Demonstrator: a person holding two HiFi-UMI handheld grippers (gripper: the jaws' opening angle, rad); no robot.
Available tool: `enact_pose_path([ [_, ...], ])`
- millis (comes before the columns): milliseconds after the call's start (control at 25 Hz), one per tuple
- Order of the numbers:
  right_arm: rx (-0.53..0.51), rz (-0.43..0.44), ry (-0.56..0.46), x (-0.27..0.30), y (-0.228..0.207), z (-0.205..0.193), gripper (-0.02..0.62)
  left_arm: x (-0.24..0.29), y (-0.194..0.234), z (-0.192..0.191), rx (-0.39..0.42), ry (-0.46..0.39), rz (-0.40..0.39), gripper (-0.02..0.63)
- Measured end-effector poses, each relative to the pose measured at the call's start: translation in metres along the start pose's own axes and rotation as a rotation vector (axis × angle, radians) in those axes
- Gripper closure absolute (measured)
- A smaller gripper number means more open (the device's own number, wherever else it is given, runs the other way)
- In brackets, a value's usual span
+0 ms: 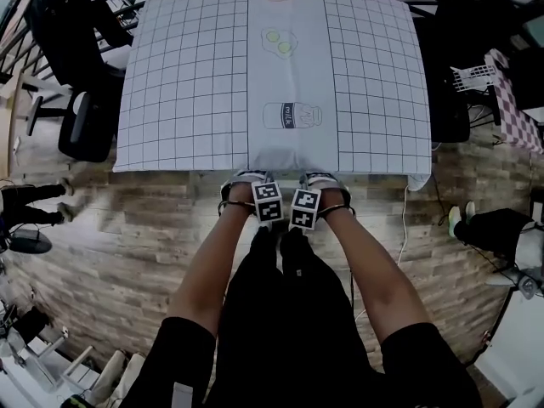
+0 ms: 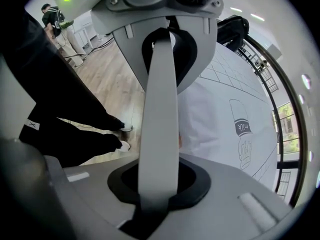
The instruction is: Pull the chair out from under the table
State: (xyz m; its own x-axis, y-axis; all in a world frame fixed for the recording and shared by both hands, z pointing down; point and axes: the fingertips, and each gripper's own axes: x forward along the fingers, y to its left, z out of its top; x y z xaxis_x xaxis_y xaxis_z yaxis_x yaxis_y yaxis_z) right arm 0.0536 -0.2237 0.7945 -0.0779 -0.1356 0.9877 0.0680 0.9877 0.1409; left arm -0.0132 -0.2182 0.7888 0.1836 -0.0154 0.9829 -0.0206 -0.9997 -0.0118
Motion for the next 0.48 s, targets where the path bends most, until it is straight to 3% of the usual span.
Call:
enact_pose_path([
  [480,0.019,-0.01,0.0,-0.007,0.049,0.003,0.525,-0.001,-0.048,0.0,0.019,0.0,0.039,0.528],
])
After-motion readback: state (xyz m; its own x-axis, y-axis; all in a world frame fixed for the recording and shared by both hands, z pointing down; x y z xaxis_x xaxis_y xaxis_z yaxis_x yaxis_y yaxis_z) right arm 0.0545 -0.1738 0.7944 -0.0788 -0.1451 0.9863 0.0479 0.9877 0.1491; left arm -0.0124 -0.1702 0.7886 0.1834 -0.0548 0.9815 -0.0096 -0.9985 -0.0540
